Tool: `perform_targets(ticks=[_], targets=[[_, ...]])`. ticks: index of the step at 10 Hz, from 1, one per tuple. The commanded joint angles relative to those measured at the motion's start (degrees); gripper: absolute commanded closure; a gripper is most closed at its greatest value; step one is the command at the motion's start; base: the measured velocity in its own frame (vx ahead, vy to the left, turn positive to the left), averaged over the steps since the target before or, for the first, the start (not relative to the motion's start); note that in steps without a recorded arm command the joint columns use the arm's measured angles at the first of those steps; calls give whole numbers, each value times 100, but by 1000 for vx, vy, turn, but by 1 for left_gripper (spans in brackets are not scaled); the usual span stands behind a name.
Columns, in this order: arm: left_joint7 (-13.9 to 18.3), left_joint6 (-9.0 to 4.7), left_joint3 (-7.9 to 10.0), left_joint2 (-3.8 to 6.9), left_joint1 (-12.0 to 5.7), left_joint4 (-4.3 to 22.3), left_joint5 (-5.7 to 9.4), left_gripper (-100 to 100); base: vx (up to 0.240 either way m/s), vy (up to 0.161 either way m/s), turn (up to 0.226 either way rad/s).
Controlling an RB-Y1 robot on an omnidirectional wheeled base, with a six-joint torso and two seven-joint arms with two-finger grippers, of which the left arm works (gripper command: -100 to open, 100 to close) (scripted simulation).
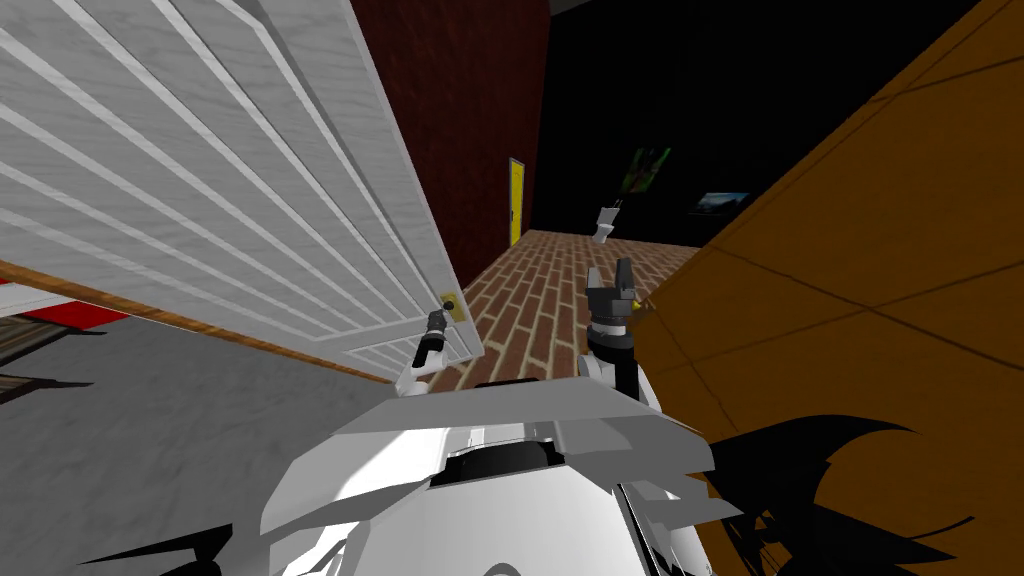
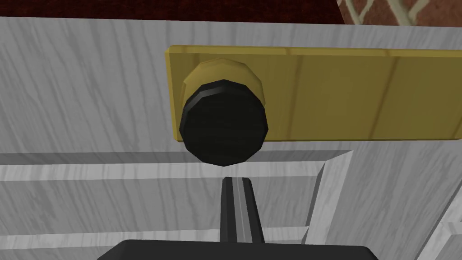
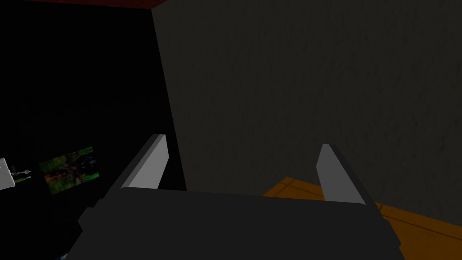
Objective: Push the door open
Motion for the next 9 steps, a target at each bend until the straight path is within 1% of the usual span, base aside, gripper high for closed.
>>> perform_targets(ticks=[1, 2, 4, 5, 6, 9], targets=[[13, 8, -42, -53, 30, -33, 9, -100, -239, -85, 38], [19, 13, -65, -97, 44, -54, 14, -100, -220, -85, 26], [33, 27, -118, -247, 77, -104, 26, -100, -237, -84, 33], [23, 15, -103, -217, 76, -89, 18, -100, -101, -39, 7], [13, -33, -81, -158, 61, -45, 18, -100, 93, 20, -25], [5, -90, -51, -131, 38, 7, 20, -100, 205, 23, -17]])
